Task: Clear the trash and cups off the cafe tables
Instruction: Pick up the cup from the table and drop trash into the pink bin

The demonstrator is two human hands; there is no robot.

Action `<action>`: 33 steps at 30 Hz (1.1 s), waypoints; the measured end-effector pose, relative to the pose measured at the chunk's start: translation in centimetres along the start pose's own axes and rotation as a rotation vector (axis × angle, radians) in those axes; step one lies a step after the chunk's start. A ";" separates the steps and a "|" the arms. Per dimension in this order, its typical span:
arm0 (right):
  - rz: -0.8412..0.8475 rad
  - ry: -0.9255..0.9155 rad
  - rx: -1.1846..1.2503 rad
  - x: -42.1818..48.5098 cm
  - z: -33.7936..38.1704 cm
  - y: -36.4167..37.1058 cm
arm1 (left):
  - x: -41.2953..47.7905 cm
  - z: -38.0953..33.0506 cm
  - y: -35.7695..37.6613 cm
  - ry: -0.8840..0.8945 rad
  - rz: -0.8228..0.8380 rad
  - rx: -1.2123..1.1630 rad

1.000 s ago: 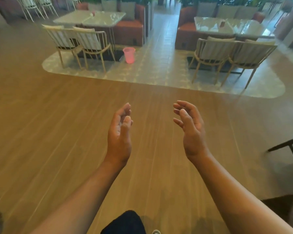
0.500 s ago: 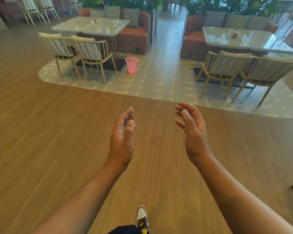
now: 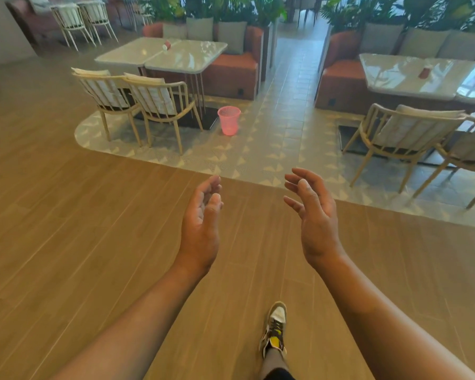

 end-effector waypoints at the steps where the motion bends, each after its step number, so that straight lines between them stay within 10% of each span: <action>1: 0.006 0.012 0.004 2.3 -0.9 0.6 | 1.9 0.7 1.1 -0.001 -0.005 0.000; 33: 0.061 0.057 -0.040 69.7 -19.7 30.6 | 68.6 19.5 26.7 0.029 -0.109 0.027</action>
Point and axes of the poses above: each hand's wrist, its own x-axis towards the middle knuckle, its own y-axis out of the palm, z = x × y, the point moved 3 cm from there along x, towards the middle knuckle, and after that the axes turned 14 degrees about -z, right-handed, at the moved point
